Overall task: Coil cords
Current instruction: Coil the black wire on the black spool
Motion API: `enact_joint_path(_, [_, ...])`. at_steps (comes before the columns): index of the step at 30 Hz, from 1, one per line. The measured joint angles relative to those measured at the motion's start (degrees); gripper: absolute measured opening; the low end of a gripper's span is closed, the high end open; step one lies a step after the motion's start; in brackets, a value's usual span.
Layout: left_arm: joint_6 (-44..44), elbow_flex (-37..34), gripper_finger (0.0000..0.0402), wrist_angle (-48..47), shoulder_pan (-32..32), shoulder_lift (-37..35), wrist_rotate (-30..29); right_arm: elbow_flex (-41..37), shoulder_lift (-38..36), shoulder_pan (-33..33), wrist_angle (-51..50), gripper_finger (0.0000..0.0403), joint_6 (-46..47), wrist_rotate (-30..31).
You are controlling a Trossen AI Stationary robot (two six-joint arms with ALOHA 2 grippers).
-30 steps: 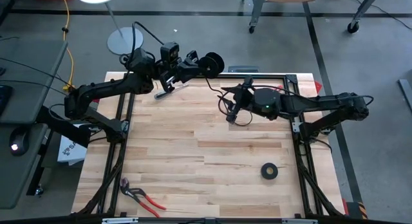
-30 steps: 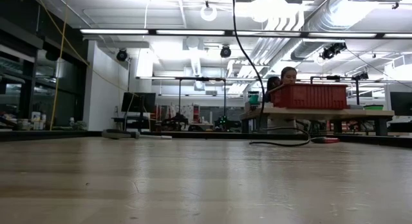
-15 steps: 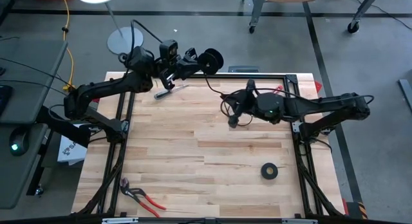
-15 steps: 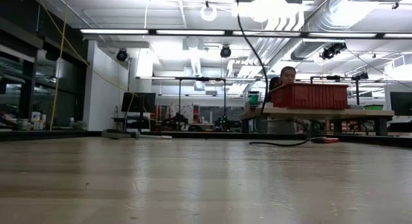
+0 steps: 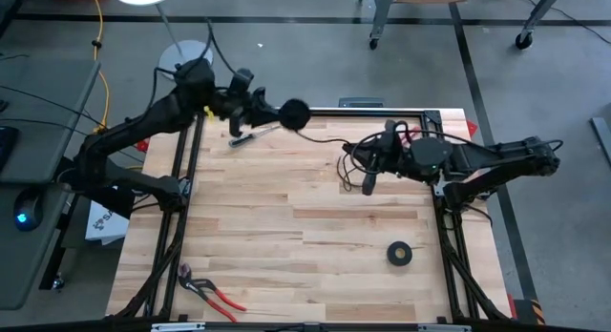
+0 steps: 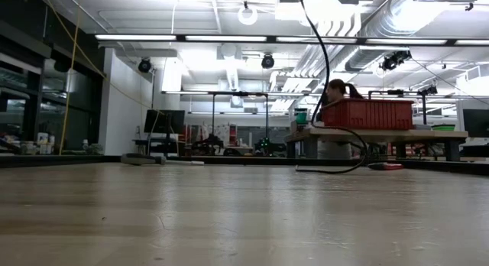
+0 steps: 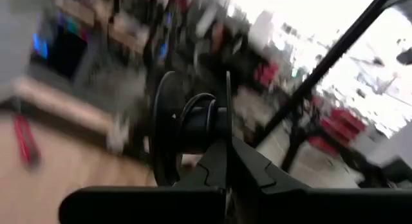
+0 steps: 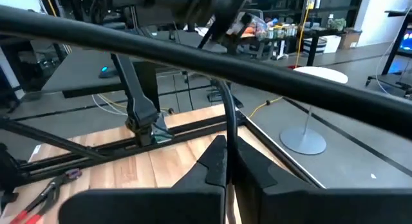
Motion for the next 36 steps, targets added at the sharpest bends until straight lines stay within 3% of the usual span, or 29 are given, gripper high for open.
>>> enact_joint_path(5, [2.1,0.0,0.0000,-11.8,-3.7,-0.2,2.8,0.0,0.1,-2.0,3.9,0.0001,-2.5,-0.5])
enact_joint_path(8, [4.5,0.0,0.0000,-15.5,-5.8,0.9,-0.7,0.0,0.2,-3.4,7.1,0.0001,-3.1,-3.7])
enact_joint_path(11, [4.8,0.0,0.0000,-14.4,-6.8,2.5,-2.8,0.0,0.2,-4.1,8.0,0.0000,-2.1,-5.0])
enact_joint_path(16, [3.1,0.0,0.0000,-8.5,-9.7,6.5,3.8,0.0,0.3,-6.4,8.9,0.0000,-1.9,-6.6])
enact_joint_path(20, [0.6,0.0,0.0000,0.0,-12.5,11.1,8.0,0.0,1.2,-7.8,11.0,0.0000,-0.2,-10.2])
enact_joint_path(26, [-8.6,0.0,0.0000,22.9,-14.4,18.3,12.0,0.0,3.2,-7.9,14.0,0.0000,2.2,-13.9])
enact_joint_path(32, [-11.1,0.0,0.0000,45.0,-14.6,22.5,10.4,0.0,4.2,-7.6,14.9,0.0000,5.2,-19.0])
enact_joint_path(36, [-8.8,0.0,0.0000,50.9,-13.8,22.8,6.7,0.0,4.2,-7.2,15.4,0.0000,5.5,-20.6])
